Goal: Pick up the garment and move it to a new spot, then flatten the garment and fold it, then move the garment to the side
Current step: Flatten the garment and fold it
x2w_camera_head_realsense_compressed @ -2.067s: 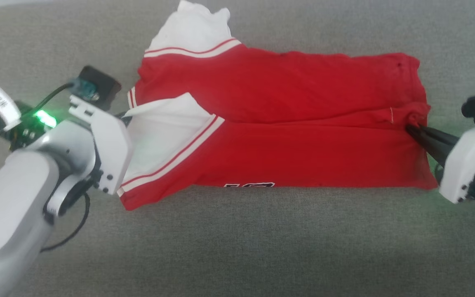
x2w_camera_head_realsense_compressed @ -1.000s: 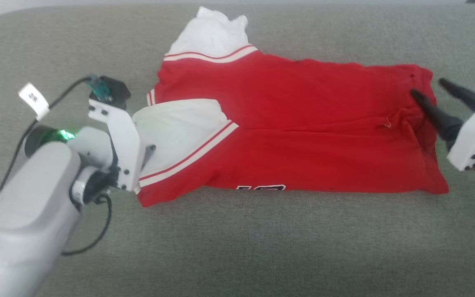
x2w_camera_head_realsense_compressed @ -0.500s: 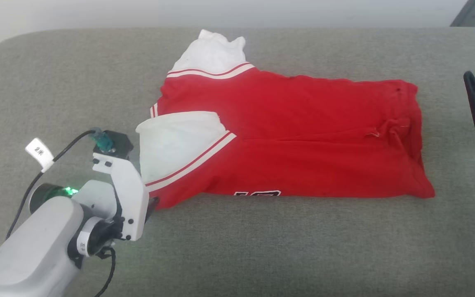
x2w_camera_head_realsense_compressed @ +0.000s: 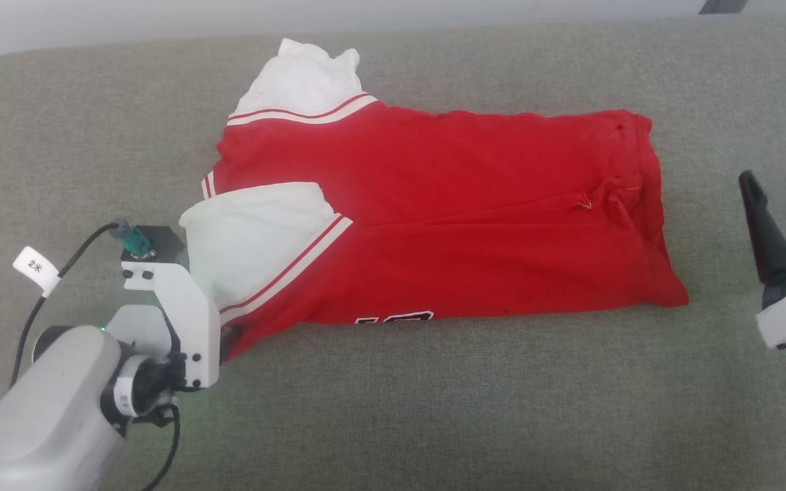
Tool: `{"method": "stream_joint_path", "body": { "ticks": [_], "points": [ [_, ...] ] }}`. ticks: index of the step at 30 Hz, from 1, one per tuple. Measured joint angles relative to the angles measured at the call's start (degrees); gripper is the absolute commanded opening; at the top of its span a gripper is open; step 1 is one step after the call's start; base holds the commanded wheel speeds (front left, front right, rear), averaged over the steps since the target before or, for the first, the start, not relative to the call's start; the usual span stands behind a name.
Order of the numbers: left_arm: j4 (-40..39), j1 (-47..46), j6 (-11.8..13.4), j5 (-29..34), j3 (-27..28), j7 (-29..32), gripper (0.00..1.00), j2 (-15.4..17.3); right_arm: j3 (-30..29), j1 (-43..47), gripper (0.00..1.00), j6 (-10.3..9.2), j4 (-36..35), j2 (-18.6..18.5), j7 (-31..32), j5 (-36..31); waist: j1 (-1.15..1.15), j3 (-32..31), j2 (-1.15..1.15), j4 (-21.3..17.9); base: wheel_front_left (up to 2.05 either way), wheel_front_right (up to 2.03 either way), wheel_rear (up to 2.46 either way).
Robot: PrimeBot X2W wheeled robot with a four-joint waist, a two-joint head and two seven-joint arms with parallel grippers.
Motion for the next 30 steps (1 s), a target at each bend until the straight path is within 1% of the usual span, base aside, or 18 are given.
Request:
{"method": "stream_joint_path", "body": {
  "ticks": [1,2,7,13,17,21,24,26,28,30],
  "points": [
    [0.69,-0.33,-0.40,-0.31,-0.02,0.14,0.08,-0.24,-0.01,0.31,1.00,0.00,-0.20,0.18,0.99,0.14,0.00,0.21,0.00,-0.18,0.00,0.00,0.00],
    [1.33,-0.59,-0.76,-0.41,0.03,0.14,0.00,-0.25,0.36,0.67,1.00,-0.01,-0.37,0.09,2.32,0.71,0.00,0.42,0.00,-0.31,0.00,0.00,0.00],
    [3.04,-2.05,-2.21,-0.36,0.15,-1.40,0.00,-0.73,1.80,2.24,1.00,-0.01,-0.55,-0.20,9.37,4.42,0.00,1.14,0.00,-0.18,0.00,0.00,0.00],
    [3.49,-3.57,-3.63,0.09,-0.62,-2.26,0.00,-1.68,3.03,2.38,1.00,-0.02,1.97,-0.55,19.26,8.61,0.00,1.90,0.00,1.55,0.00,0.00,0.00],
    [3.66,-4.51,-4.17,0.26,-1.18,-2.69,0.00,-2.79,3.19,1.18,1.00,-0.02,4.89,-0.47,25.27,9.10,0.00,2.49,0.00,2.85,0.00,0.00,0.00],
    [3.82,-5.28,-4.61,0.62,-1.69,-3.25,0.00,-3.63,3.72,-1.03,1.00,-0.03,8.11,-0.14,29.52,8.62,0.00,3.11,0.00,4.09,0.00,0.00,0.00],
    [4.05,-5.60,-4.89,0.62,-1.86,-3.78,0.00,-4.14,4.88,-2.96,1.00,-0.03,10.61,-0.63,32.98,7.47,0.00,3.59,0.00,4.79,0.00,0.00,0.00],
    [4.39,-5.88,-5.13,0.63,-1.99,-3.98,0.00,-4.49,5.76,-4.17,0.01,-0.03,11.59,-0.85,35.73,7.47,0.00,3.80,0.00,5.16,0.00,0.00,0.00],
    [4.70,-6.02,-5.21,0.62,-2.05,-4.27,0.00,-4.76,6.88,-5.04,0.00,-0.04,11.92,-1.69,37.54,7.06,0.00,3.94,0.00,5.46,0.00,0.00,0.00],
    [4.90,-6.30,-5.43,0.62,-2.15,-4.41,0.00,-4.93,6.71,-5.36,0.00,-0.03,12.27,-1.91,37.95,7.06,0.00,3.98,0.00,5.72,0.00,0.00,0.00]
  ]
}}
